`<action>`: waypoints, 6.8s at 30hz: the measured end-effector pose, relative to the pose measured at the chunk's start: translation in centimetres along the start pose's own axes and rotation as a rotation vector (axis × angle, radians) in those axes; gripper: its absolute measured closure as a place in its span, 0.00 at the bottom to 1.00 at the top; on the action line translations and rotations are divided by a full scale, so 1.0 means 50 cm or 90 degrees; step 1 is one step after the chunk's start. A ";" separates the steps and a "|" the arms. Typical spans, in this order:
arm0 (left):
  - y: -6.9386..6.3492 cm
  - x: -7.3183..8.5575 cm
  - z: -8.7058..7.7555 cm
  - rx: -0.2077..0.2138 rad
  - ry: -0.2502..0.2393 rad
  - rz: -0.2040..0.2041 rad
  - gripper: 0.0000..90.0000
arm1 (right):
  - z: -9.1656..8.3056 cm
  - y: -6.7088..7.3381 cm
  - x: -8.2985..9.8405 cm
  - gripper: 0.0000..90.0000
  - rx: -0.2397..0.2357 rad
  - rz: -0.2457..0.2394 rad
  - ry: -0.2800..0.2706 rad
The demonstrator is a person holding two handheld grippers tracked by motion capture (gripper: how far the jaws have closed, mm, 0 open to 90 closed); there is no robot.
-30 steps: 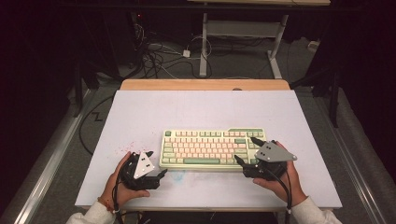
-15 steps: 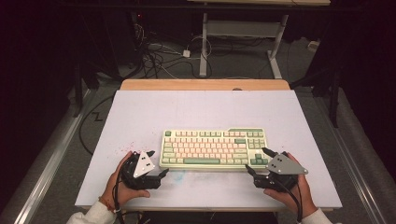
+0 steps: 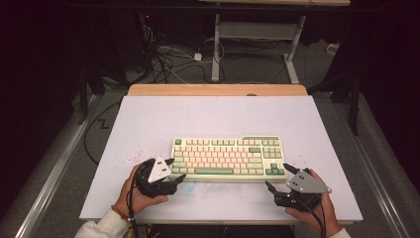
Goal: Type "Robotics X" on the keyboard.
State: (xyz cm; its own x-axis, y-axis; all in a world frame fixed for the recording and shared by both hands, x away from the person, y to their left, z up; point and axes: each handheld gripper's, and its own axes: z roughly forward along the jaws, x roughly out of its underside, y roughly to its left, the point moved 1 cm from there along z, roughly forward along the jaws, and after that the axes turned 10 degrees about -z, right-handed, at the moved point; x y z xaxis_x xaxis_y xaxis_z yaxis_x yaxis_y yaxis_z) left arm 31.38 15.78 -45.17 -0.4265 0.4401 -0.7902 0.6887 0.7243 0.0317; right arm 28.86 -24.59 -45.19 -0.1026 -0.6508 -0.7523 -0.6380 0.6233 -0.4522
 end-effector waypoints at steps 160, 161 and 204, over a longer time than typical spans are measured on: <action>0.012 0.065 -0.005 -0.075 0.050 0.052 0.20 | 0.171 -0.017 -0.139 1.00 -0.144 -0.020 0.038; 0.012 0.066 -0.006 -0.075 0.050 0.052 0.20 | 0.178 -0.016 -0.143 1.00 -0.146 -0.017 0.040; 0.012 0.068 0.000 -0.067 0.061 0.053 0.20 | 0.264 0.001 -0.171 1.00 -0.156 -0.034 0.104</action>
State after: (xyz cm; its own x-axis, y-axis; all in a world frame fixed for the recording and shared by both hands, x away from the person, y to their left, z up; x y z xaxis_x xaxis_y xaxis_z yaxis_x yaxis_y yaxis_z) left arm 30.33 17.72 -47.85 -0.4274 0.5462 -0.7204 0.6614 0.7322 0.1628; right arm 39.75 -13.28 -45.11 -0.1728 -0.7528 -0.6352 -0.8087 0.4766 -0.3448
